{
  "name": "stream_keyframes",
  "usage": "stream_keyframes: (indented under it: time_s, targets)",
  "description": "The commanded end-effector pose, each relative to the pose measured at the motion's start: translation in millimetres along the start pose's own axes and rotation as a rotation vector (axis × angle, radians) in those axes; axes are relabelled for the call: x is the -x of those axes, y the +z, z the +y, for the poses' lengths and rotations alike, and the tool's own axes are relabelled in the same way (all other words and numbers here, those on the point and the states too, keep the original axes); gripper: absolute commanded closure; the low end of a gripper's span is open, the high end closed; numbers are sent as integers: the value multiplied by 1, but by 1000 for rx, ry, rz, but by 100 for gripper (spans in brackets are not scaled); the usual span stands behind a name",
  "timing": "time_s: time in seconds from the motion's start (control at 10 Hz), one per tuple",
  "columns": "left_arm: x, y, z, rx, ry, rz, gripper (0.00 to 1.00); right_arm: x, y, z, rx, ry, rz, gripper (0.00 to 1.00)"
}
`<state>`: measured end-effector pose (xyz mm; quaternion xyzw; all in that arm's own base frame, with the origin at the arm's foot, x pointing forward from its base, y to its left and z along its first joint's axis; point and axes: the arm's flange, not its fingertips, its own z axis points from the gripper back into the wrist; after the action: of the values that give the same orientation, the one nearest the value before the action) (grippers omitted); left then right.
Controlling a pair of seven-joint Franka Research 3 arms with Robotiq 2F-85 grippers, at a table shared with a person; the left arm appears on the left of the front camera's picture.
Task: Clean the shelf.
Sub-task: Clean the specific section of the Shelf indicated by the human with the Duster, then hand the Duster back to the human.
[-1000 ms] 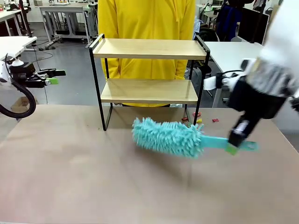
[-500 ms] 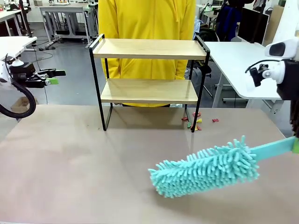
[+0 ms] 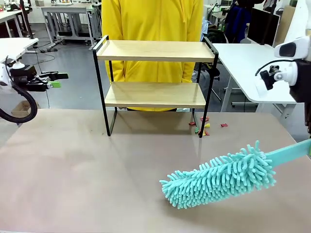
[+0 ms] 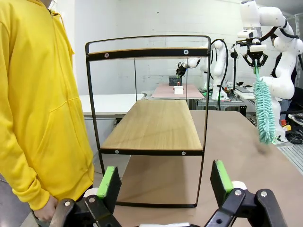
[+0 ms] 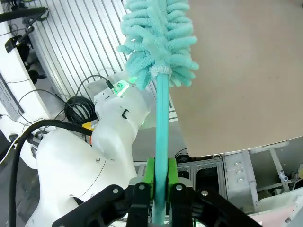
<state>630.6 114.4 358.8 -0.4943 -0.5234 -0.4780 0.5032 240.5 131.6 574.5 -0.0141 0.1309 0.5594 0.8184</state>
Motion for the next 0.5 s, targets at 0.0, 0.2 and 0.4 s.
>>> stream_keyframes:
  time_s: [0.0,0.2,0.4]
  targets:
    - [-2,0,-2,-4,-10,-2,0,0,-3,2,-15,-23,-35,87]
    - [-2,0,-2,-4,-10,-2,0,0,-3,2,-15,-23,-35,87]
    - [-2,0,-2,-4,-10,-2,0,0,-3,2,-15,-23,-35,87]
